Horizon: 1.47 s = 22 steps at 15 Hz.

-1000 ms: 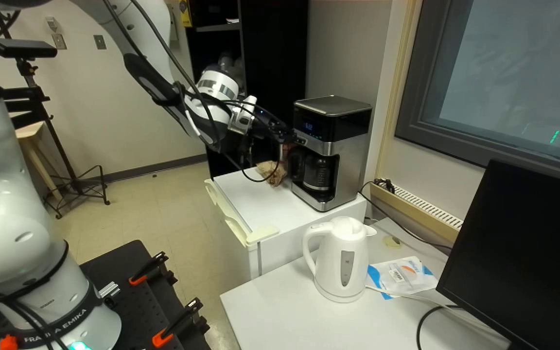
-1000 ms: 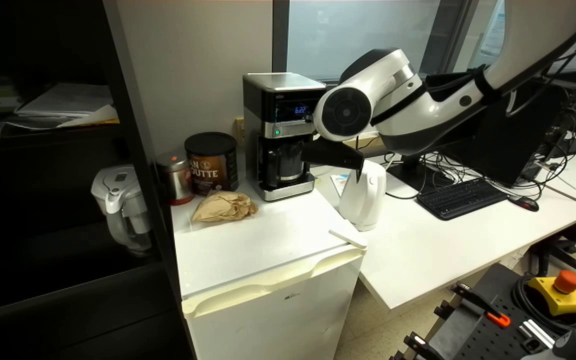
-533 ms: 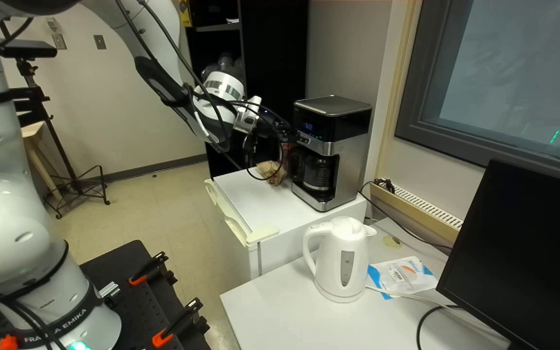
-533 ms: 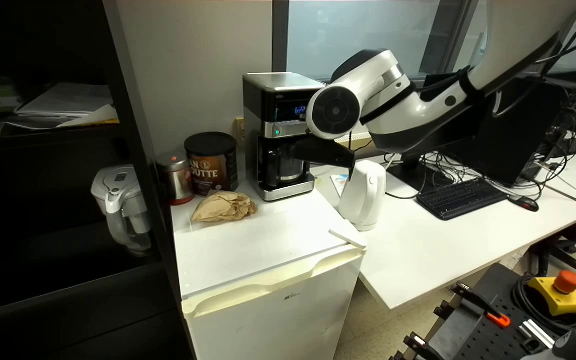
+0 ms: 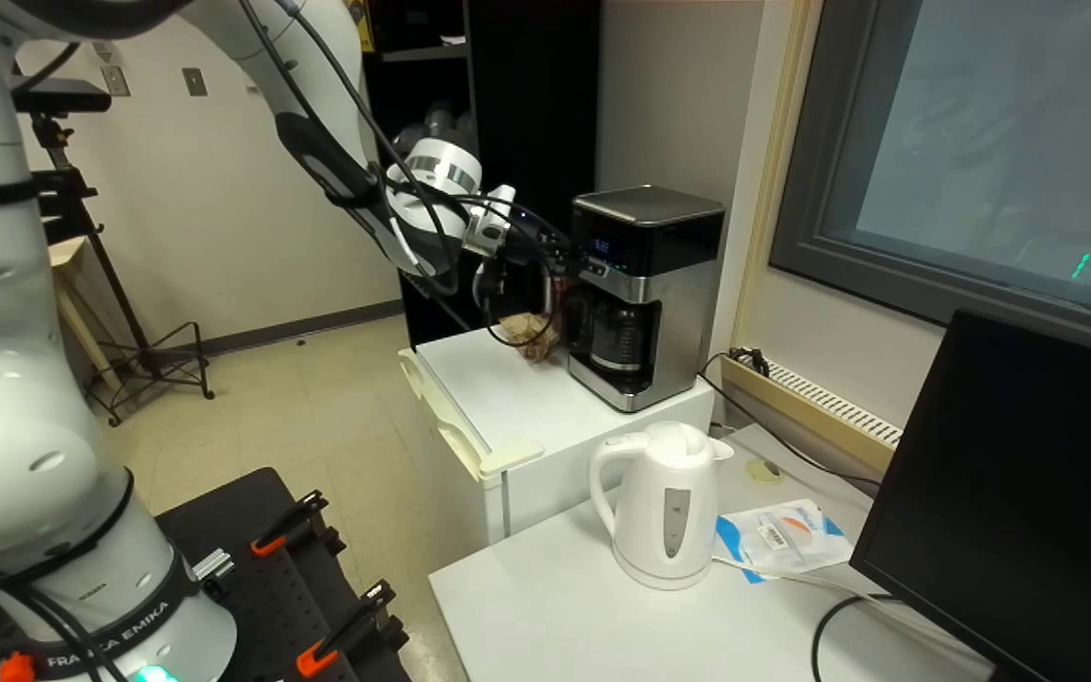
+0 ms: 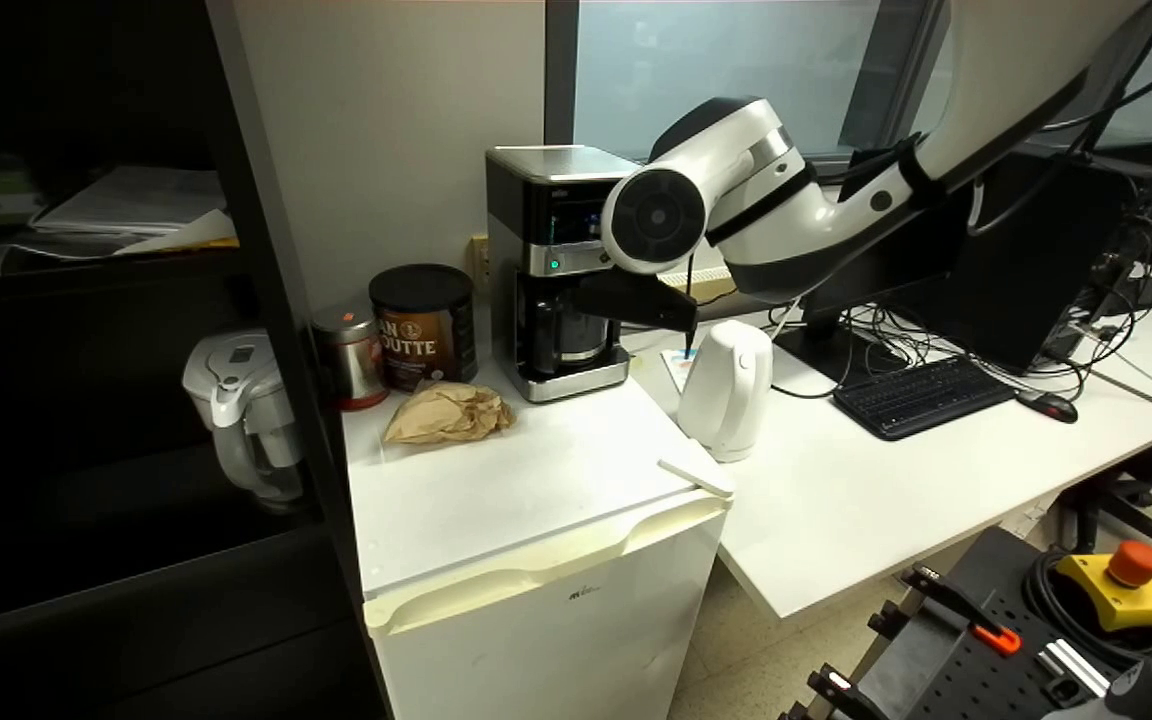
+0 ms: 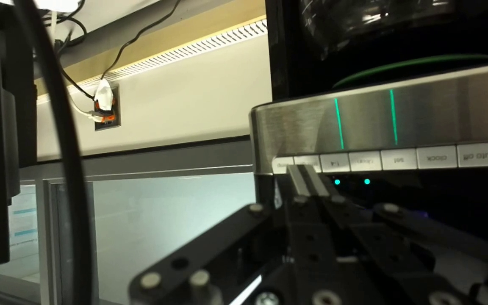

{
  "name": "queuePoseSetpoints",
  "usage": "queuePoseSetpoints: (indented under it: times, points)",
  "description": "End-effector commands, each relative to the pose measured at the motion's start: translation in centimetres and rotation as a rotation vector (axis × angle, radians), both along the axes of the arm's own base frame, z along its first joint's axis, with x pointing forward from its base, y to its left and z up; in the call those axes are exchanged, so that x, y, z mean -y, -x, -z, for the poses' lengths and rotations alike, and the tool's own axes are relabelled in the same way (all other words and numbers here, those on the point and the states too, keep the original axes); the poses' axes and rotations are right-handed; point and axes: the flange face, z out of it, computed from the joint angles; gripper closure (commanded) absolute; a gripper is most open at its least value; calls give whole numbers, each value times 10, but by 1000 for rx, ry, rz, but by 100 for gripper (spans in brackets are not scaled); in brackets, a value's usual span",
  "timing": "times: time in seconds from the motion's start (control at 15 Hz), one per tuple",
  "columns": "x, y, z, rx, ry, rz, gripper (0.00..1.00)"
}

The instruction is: Press the buttons on the coffee making machine

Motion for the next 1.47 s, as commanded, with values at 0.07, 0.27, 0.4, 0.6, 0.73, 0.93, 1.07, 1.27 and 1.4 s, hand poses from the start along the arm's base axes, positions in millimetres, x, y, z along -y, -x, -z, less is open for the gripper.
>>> queuePoseSetpoints:
  times: [0.07, 0.27, 0.4, 0.6, 0.73, 0.93, 1.07, 1.27, 1.4]
  points:
    - [-7, -10, 3, 10, -18, -28, 99]
    - [-10, -10, 7, 3, -21, -35, 99]
    - [-11, -11, 8, 2, -22, -37, 99]
    - [-10, -13, 8, 2, -23, -35, 99]
    - [-9, -14, 7, 3, -24, -32, 99]
    - [-7, -16, 5, 9, -25, -29, 99]
    - [-5, -18, 4, 11, -25, -25, 99]
    - [-3, -20, 5, 11, -25, -20, 99]
    - [-1, -22, 6, 9, -26, -17, 99]
